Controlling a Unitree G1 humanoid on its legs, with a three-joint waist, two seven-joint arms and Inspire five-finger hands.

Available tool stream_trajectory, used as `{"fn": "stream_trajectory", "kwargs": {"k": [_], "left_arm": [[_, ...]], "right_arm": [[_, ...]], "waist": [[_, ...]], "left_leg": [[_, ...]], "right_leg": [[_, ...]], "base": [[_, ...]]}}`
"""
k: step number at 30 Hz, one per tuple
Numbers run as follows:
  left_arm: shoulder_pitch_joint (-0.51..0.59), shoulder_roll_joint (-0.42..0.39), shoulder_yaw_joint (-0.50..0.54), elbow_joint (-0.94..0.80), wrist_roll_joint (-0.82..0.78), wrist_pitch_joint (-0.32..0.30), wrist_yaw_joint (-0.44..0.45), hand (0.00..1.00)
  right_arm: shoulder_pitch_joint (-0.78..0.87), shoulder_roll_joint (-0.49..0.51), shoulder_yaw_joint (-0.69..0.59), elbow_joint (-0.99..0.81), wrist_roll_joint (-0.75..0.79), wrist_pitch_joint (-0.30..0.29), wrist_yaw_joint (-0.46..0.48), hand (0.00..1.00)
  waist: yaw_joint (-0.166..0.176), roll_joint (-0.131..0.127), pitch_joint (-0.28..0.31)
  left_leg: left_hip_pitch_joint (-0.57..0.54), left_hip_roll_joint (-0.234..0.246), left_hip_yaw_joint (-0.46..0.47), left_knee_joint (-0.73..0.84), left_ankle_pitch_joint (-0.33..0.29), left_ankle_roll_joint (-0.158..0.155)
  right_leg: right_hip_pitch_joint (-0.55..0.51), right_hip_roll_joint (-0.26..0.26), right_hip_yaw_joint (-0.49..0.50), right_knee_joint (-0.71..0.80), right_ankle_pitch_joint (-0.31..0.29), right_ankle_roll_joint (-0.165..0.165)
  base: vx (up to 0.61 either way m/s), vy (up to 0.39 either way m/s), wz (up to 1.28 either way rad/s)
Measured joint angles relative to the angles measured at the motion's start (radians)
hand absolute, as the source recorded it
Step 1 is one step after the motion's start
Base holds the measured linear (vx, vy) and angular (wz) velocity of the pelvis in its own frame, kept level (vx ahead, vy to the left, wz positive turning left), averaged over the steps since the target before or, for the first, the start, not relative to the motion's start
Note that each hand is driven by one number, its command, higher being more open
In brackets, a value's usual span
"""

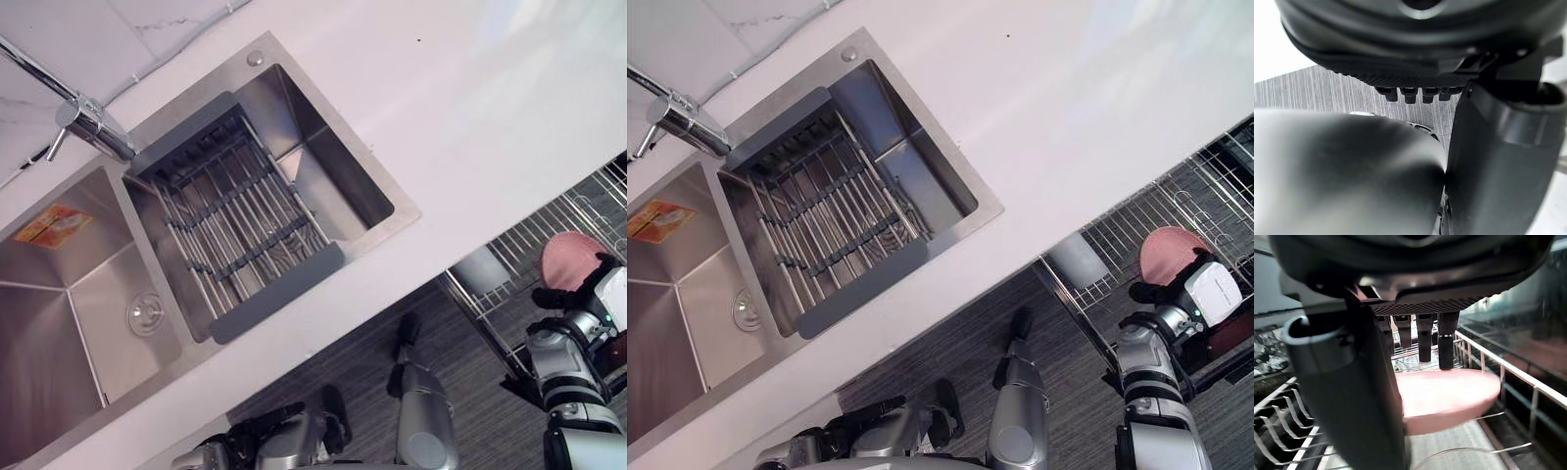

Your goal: Walk over to the sink, pick up the cup, carry it to the dishwasher, place the cup inside the dishwasher, then close the dishwasher door

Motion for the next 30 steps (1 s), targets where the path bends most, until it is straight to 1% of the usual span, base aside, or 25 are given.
{"fn": "stream_trajectory", "kwargs": {"k": [2,4,5,7,8,10,11,12,13,14,16,18,19,21,22,23,24,26,27,28,29,30], "left_arm": [[-0.005,-0.005,0.018,0.0,0.035,0.005,-0.001,1.0],[-0.007,-0.011,0.036,0.0,0.056,0.016,-0.002,1.0],[-0.007,-0.013,0.038,0.001,0.058,0.016,-0.003,1.0],[-0.005,-0.028,0.073,0.005,0.06,0.019,-0.003,1.0],[-0.003,-0.03,0.076,0.005,0.06,0.02,-0.003,1.0],[0.007,-0.034,0.097,0.005,0.06,0.02,0.001,1.0],[0.012,-0.034,0.103,0.005,0.06,0.02,0.002,1.0],[0.023,-0.035,0.116,0.004,0.058,0.02,0.008,1.0],[0.035,-0.034,0.119,0.005,0.047,0.02,0.027,1.0],[0.042,-0.033,0.12,0.005,0.045,0.019,0.04,1.0],[0.058,-0.033,0.122,0.009,0.027,0.016,0.096,1.0],[0.072,-0.031,0.122,0.009,0.019,0.012,0.117,1.0],[0.083,-0.028,0.122,0.01,0.02,0.016,0.12,1.0],[0.085,-0.026,0.116,0.016,0.02,0.027,0.121,1.0],[0.087,-0.02,0.112,0.019,0.02,0.041,0.129,1.0],[0.087,-0.013,0.099,0.028,0.02,0.053,0.141,1.0],[0.087,-0.011,0.093,0.034,0.02,0.059,0.145,1.0],[0.082,-0.01,0.09,0.051,0.019,0.072,0.164,1.0],[0.081,-0.01,0.086,0.053,0.012,0.072,0.168,1.0],[0.08,-0.007,0.077,0.054,0.005,0.072,0.175,1.0],[0.079,-0.006,0.077,0.056,-0.001,0.072,0.179,1.0],[0.079,-0.006,0.077,0.056,-0.005,0.072,0.181,1.0]], "right_arm": [[0.03,0.034,-0.001,-0.068,0.067,-0.078,0.016,1.0],[0.077,0.079,-0.002,-0.184,0.112,-0.139,0.039,1.0],[0.089,0.092,-0.005,-0.213,0.114,-0.157,0.044,1.0],[0.132,0.135,-0.027,-0.337,0.149,-0.209,0.065,1.0],[0.14,0.143,-0.037,-0.368,0.15,-0.218,0.07,1.0],[0.154,0.151,-0.078,-0.478,0.171,-0.24,0.086,1.0],[0.156,0.151,-0.088,-0.502,0.182,-0.245,0.086,1.0],[0.163,0.153,-0.117,-0.538,0.22,-0.26,0.087,1.0],[0.172,0.157,-0.157,-0.561,0.308,-0.283,0.087,1.0],[0.175,0.161,-0.184,-0.563,0.355,-0.292,0.086,1.0],[0.189,0.176,-0.329,-0.547,0.53,-0.307,0.075,1.0],[0.21,0.181,-0.413,-0.523,0.594,-0.314,0.054,1.0],[0.249,0.196,-0.477,-0.503,0.64,-0.315,0.03,1.0],[0.299,0.223,-0.531,-0.464,0.699,-0.314,0.019,1.0],[0.331,0.25,-0.564,-0.405,0.763,-0.315,0.028,1.0],[0.352,0.284,-0.587,-0.341,0.868,-0.317,0.069,1.0],[0.364,0.301,-0.595,-0.307,0.923,-0.318,0.089,1.0],[0.407,0.391,-0.582,-0.192,1.087,-0.316,0.191,1.0],[0.414,0.418,-0.574,-0.17,1.12,-0.314,0.22,1.0],[0.422,0.477,-0.554,-0.142,1.186,-0.314,0.281,1.0],[0.425,0.531,-0.54,-0.14,1.258,-0.327,0.337,1.0],[0.427,0.548,-0.532,-0.14,1.285,-0.336,0.363,1.0]], "waist": [[0.0,0.0,0.0],[-0.002,-0.001,0.0],[-0.002,-0.001,0.0],[0.0,-0.002,-0.001],[0.0,-0.003,-0.001],[0.0,-0.017,-0.011],[0.0,-0.023,-0.018],[-0.001,-0.036,-0.029],[-0.001,-0.05,-0.049],[-0.002,-0.059,-0.062],[-0.006,-0.083,-0.093],[-0.018,-0.094,-0.109],[-0.031,-0.104,-0.121],[-0.032,-0.112,-0.138],[-0.039,-0.119,-0.15],[-0.047,-0.123,-0.16],[-0.052,-0.127,-0.167],[-0.056,-0.128,-0.178],[-0.056,-0.127,-0.178],[-0.054,-0.127,-0.178],[-0.05,-0.13,-0.179],[-0.049,-0.129,-0.18]], "left_leg": [[0.01,0.008,0.005,0.006,0.001,-0.002],[0.021,0.015,0.017,0.017,0.004,-0.008],[0.024,0.017,0.022,0.021,0.006,-0.011],[0.037,0.028,0.028,0.042,0.006,-0.012],[0.042,0.03,0.028,0.045,0.007,-0.012],[0.052,0.035,0.033,0.059,0.007,-0.012],[0.054,0.036,0.038,0.064,0.007,-0.012],[0.063,0.039,0.053,0.067,0.007,-0.012],[0.074,0.042,0.068,0.066,0.007,-0.012],[0.076,0.043,0.074,0.065,0.007,-0.012],[0.11,0.042,0.081,0.049,0.007,-0.012],[0.124,0.043,0.081,0.026,0.007,-0.012],[0.133,0.044,0.082,0.008,0.007,-0.012],[0.138,0.045,0.083,-0.008,0.01,-0.018],[0.145,0.045,0.083,-0.017,0.013,-0.024],[0.156,0.047,0.084,-0.03,0.016,-0.027],[0.158,0.048,0.085,-0.037,0.016,-0.027],[0.175,0.049,0.096,-0.056,0.015,-0.029],[0.178,0.05,0.101,-0.06,0.014,-0.031],[0.178,0.052,0.111,-0.068,0.01,-0.036],[0.175,0.053,0.116,-0.074,0.006,-0.039],[0.174,0.055,0.118,-0.073,0.0,-0.04]], "right_leg": [[0.02,0.01,-0.006,-0.014,0.001,-0.002],[0.04,0.016,-0.007,-0.02,0.001,-0.002],[0.047,0.018,-0.007,-0.024,0.002,-0.002],[0.08,0.027,-0.01,-0.043,0.002,-0.002],[0.089,0.03,-0.012,-0.047,0.002,-0.002],[0.111,0.041,-0.01,-0.057,0.002,-0.001],[0.114,0.043,-0.007,-0.058,0.003,0.0],[0.124,0.048,-0.002,-0.063,0.003,0.0],[0.134,0.054,0.001,-0.07,0.004,0.002],[0.137,0.056,0.002,-0.073,0.005,0.002],[0.166,0.065,0.002,-0.088,0.006,0.005],[0.174,0.07,0.001,-0.095,0.007,0.005],[0.181,0.069,-0.004,-0.105,0.012,0.005],[0.182,0.07,-0.006,-0.111,0.015,0.005],[0.188,0.069,-0.012,-0.112,0.015,0.005],[0.201,0.069,-0.024,-0.116,0.015,0.005],[0.203,0.07,-0.03,-0.117,0.015,0.005],[0.214,0.07,-0.041,-0.119,0.015,0.005],[0.216,0.069,-0.047,-0.119,0.015,0.005],[0.216,0.068,-0.061,-0.121,0.016,0.006],[0.219,0.065,-0.079,-0.13,0.017,0.007],[0.224,0.065,-0.091,-0.138,0.018,0.009]], "base": [[0.09,0.005,-0.03],[0.11,0.001,-0.02],[0.11,0.001,-0.01],[0.1,0.002,0.0],[0.09,0.005,0.0],[0.08,0.002,-0.03],[0.06,0.005,-0.1],[0.03,0.015,-0.14],[0.03,0.021,-0.14],[0.02,0.03,-0.09],[0.01,0.037,-0.06],[-0.02,0.039,-0.01],[-0.02,0.046,0.03],[-0.03,0.029,0.04],[-0.03,0.012,0.12],[-0.04,0.01,0.15],[-0.04,0.01,0.13],[-0.05,0.01,0.03],[-0.06,0.015,0.0],[-0.08,0.012,0.03],[-0.08,0.007,0.05],[-0.08,-0.011,0.04]]}}
